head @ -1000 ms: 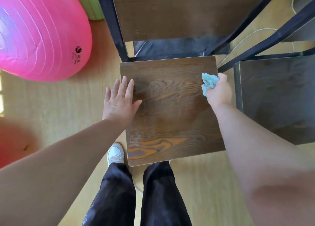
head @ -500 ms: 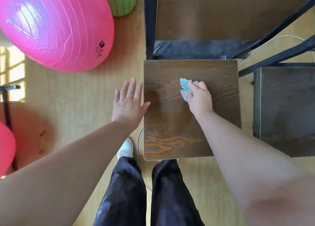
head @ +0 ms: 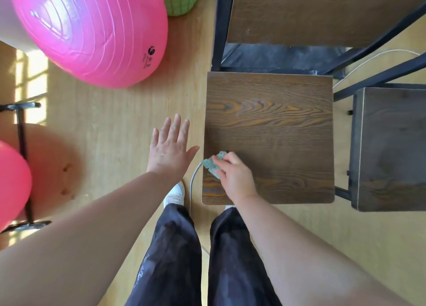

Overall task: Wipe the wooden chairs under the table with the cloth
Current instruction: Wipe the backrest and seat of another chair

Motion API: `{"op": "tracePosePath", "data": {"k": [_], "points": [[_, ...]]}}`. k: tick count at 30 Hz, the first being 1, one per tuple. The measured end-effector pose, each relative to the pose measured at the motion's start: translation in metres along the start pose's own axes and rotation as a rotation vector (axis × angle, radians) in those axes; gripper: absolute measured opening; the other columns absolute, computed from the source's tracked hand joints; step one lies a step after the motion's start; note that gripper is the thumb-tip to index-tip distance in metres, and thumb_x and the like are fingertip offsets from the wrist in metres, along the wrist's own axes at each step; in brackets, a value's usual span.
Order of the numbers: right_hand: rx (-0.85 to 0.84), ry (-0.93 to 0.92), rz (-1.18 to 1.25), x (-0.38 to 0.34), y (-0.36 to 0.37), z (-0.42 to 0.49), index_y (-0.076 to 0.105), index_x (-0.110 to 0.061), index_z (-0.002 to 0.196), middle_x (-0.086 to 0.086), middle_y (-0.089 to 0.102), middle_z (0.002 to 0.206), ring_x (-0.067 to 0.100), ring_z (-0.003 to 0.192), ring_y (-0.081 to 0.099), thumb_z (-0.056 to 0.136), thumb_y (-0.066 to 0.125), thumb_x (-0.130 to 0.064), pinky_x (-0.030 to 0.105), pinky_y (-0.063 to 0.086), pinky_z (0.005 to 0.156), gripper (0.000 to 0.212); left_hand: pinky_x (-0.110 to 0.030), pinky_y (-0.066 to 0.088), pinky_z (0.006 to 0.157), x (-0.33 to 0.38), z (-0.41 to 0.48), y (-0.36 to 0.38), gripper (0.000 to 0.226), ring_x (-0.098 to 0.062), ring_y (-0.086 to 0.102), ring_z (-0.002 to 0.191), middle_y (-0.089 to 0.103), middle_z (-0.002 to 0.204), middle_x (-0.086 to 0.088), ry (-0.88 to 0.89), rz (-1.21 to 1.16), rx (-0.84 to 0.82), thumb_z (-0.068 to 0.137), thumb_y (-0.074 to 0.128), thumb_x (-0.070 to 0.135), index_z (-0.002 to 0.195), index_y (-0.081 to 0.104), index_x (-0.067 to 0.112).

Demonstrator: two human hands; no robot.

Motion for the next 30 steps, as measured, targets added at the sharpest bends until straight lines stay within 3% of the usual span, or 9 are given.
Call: {"op": "tracePosePath", "data": {"k": [3, 6, 10, 13, 15, 18, 22, 30], "points": [[0.015, 0.043, 0.083, 0.004, -0.010, -0.006, 0.062, -0.020, 0.131, -0.005, 0.055, 0.113, 0.015, 0.100, 0.059, 0.095, 0.060, -0.018, 0.028, 0.053, 0.089, 0.036, -0.046, -0.001, 0.124, 0.010, -0.005, -0.002, 0.072, -0.022, -0.015, 0.152, -0.016, 0.165, -0.001, 0.018, 0.025, 0.006, 0.101, 0.015, 0.059, 0.156, -0.013, 0.024], [0.252, 0.188, 0.168, 0.038, -0.049, -0.014, 0.066, -0.018, 0.126, -0.003, 0.058, 0.105, 0.012, 0.094, 0.059, 0.093, 0.063, -0.017, 0.025, 0.052, 0.086, 0.033, -0.046, -0.001, 0.124, 0.025, -0.007, -0.002, 0.071, -0.022, -0.014, 0.152, -0.015, 0.165, 0.000, 0.044, 0.032, 0.014, 0.101, 0.016, 0.058, 0.157, -0.011, 0.024], [0.468, 0.513, 0.151, 0.121, -0.108, -0.043, 0.066, -0.018, 0.127, 0.001, 0.058, 0.112, 0.015, 0.097, 0.060, 0.094, 0.063, -0.019, 0.028, 0.050, 0.091, 0.033, -0.046, 0.000, 0.124, 0.049, -0.008, 0.007, 0.071, -0.022, -0.012, 0.152, -0.011, 0.166, 0.000, 0.078, 0.031, -0.001, 0.101, 0.020, 0.057, 0.158, -0.006, 0.024], [0.520, 0.678, 0.130, 0.179, -0.130, -0.063, 0.065, -0.024, 0.128, 0.000, 0.056, 0.116, 0.023, 0.097, 0.064, 0.093, 0.061, -0.026, 0.043, 0.056, 0.087, 0.035, -0.045, 0.000, 0.124, 0.068, -0.007, 0.012, 0.071, -0.022, -0.008, 0.153, -0.008, 0.167, 0.001, 0.116, 0.025, 0.008, 0.102, 0.026, 0.055, 0.158, -0.001, 0.022], [0.510, 0.713, 0.125, 0.197, -0.131, -0.071, 0.065, -0.024, 0.127, 0.002, 0.058, 0.116, 0.028, 0.097, 0.065, 0.091, 0.061, -0.025, 0.046, 0.056, 0.087, 0.036, -0.044, 0.000, 0.124, 0.076, -0.005, 0.013, 0.070, -0.021, -0.008, 0.153, -0.007, 0.167, 0.001, 0.138, 0.031, 0.013, 0.102, 0.027, 0.054, 0.158, -0.001, 0.022], [0.491, 0.730, 0.151, 0.189, -0.121, -0.070, 0.066, -0.018, 0.126, 0.006, 0.057, 0.121, 0.026, 0.107, 0.061, 0.093, 0.062, -0.015, 0.039, 0.049, 0.098, 0.034, -0.044, 0.000, 0.124, 0.075, -0.002, 0.015, 0.071, -0.020, -0.008, 0.153, -0.007, 0.167, 0.002, 0.169, 0.067, 0.015, 0.102, 0.028, 0.054, 0.158, 0.000, 0.023], [0.484, 0.663, 0.129, 0.157, -0.095, -0.058, 0.066, -0.016, 0.127, 0.007, 0.056, 0.119, 0.022, 0.108, 0.059, 0.094, 0.060, -0.009, 0.022, 0.042, 0.094, 0.034, -0.044, -0.002, 0.124, 0.048, -0.002, 0.016, 0.071, -0.020, -0.009, 0.153, -0.007, 0.167, 0.001, 0.209, 0.111, -0.004, 0.102, 0.028, 0.054, 0.158, -0.001, 0.023], [0.361, 0.382, 0.099, 0.062, -0.028, -0.034, 0.067, -0.017, 0.125, 0.004, 0.058, 0.113, 0.021, 0.102, 0.061, 0.089, 0.063, -0.001, 0.036, 0.053, 0.094, 0.040, -0.044, 0.000, 0.124, 0.006, -0.010, 0.015, 0.070, -0.021, -0.008, 0.153, -0.007, 0.167, 0.000, 0.153, 0.079, 0.002, 0.102, 0.024, 0.054, 0.158, -0.002, 0.022]]}}
Point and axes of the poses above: each hand's wrist, its own z-axis towards the middle knuckle, its own y-axis out of the palm, x = y × z, the point moved 3 cm from there along z, towards the middle knuckle
